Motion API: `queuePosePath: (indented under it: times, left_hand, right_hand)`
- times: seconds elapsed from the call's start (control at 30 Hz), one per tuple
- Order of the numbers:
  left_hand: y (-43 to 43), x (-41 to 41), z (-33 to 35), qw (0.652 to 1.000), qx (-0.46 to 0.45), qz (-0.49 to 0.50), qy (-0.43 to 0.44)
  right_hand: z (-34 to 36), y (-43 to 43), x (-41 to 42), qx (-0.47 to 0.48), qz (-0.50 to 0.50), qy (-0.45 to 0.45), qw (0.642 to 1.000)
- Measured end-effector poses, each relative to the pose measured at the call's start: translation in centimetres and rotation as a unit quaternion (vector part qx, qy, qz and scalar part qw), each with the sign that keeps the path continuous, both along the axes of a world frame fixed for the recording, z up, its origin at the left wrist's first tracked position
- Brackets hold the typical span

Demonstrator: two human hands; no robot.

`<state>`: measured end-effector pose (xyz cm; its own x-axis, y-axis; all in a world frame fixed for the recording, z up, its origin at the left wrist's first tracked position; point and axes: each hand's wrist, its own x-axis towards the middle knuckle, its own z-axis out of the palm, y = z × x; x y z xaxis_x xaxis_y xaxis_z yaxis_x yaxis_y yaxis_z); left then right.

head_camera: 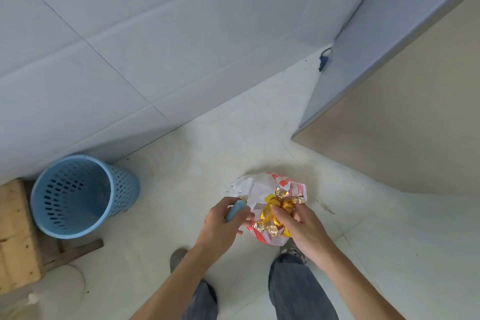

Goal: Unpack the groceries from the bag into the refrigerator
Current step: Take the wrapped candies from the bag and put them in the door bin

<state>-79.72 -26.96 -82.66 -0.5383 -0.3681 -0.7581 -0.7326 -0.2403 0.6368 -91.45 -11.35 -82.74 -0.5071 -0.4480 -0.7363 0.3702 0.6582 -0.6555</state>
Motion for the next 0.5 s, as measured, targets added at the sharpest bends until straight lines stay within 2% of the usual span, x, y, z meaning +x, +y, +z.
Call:
queuePosePath:
  times: [0.33,0.5]
  left_hand:
    - [1.4,-4.4,17.7,0.996,0.085,0.017,0.029]
    - [1.9,-7.2,25.3,0.995,0.084,-0.019,0.053]
  right_hand:
    - [18.0,1.4,-2.4,-0.036,-0.062,-0.011,0.997]
    - [25.9,1.4,-3.1,-0.028,-0.093,0.013,0.995]
